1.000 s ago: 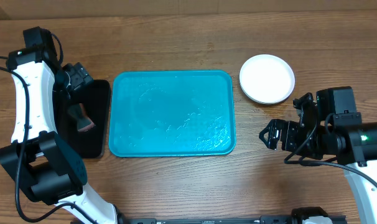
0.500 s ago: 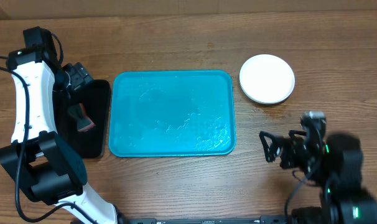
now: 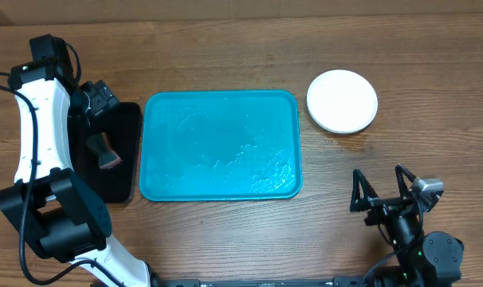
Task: Clean dirty plates on tray and stack at the side
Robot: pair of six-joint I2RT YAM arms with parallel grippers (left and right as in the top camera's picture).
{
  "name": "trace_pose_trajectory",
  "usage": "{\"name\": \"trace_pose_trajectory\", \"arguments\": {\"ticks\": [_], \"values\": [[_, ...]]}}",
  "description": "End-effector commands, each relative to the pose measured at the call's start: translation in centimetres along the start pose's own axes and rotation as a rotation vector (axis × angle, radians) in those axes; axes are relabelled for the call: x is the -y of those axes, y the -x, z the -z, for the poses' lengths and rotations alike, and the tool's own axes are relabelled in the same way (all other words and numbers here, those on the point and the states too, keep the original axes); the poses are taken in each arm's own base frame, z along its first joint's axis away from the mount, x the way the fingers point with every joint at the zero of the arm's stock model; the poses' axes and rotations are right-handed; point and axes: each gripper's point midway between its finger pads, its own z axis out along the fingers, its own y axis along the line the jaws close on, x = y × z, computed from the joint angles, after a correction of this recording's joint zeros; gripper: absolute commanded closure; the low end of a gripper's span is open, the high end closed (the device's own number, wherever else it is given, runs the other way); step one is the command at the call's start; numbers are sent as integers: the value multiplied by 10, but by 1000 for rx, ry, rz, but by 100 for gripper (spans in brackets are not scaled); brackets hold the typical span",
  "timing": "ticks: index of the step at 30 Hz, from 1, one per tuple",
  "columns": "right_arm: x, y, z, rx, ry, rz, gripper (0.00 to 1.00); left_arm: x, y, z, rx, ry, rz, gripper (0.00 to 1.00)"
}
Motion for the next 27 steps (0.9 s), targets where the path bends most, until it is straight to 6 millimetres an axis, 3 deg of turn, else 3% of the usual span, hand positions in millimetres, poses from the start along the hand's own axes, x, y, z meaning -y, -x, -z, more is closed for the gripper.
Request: {"name": "trace_pose_trajectory", "arguments": {"ticks": [1,8,12,16,21,27], "values": [[9,0,-6,52,-28,4,0,3,4,6,19,-13,10,0],[16,8,-17,206,-29,21,0,3,4,6,19,-13,10,0],[19,2,-20,241,-21,25,0,3,4,6,19,-13,10,0],[25,-5,-22,207,-50,26,0,3,4,6,19,-13,10,0],[36,-31,-25,104,-102,14,0,3,4,6,19,-13,10,0],[36,-30,-25,105,-103,32,0,3,4,6,19,-13,10,0]]}}
